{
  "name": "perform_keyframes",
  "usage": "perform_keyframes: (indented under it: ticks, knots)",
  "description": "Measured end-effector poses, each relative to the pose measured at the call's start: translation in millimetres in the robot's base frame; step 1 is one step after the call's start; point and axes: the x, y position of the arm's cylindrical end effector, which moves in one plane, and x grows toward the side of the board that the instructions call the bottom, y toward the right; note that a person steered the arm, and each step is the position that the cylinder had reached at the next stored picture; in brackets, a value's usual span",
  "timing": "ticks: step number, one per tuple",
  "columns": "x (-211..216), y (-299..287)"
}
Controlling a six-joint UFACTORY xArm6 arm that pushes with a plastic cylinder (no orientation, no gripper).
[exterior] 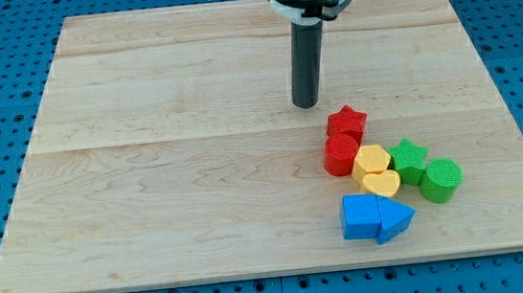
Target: Move the red star towards the top left side
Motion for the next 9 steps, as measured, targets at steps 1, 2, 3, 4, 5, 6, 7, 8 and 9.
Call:
perform_keyframes:
  ticks: [1, 2, 3, 4, 5, 6, 7, 8, 9]
  knots:
    - [30.0, 0.0]
    - [85.8, -7.5]
    - [114.7, 0.0]
    - [112.0, 41.8]
    - [85.7, 51.5]
    - [50.6, 51.5]
    - [18.8, 61.8]
    - [-25.3, 26.2]
    - [-63.1, 13.3]
